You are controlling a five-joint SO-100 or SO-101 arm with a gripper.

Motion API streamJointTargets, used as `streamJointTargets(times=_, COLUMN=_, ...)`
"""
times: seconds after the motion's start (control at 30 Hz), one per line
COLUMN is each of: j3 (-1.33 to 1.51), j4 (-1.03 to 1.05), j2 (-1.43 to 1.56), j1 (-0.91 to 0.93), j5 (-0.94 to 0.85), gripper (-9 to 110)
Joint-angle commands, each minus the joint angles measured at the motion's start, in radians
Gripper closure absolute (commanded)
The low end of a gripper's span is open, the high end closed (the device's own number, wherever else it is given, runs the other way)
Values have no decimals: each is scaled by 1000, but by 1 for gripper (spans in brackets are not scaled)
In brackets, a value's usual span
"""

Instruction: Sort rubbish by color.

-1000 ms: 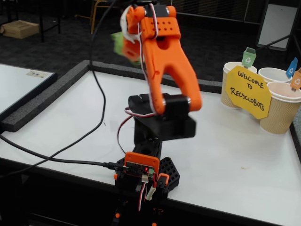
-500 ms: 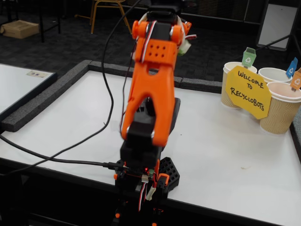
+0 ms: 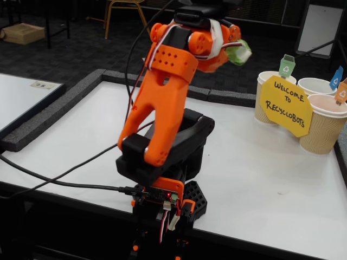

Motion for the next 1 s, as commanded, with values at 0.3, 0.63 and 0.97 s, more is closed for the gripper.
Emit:
streamJointTargets(times=0.3, j3=-29, j4=-124, j2=-75, j1=109, j5=-26, gripper=101)
streamJointTargets(times=0.63, j3=-255, j4=-281, j2=-522, j1=80, j5=-37, gripper=101)
streamJointTargets(times=0.97, j3=-397, j4=-497, j2=-871, j1=64, j5=-98, gripper=100)
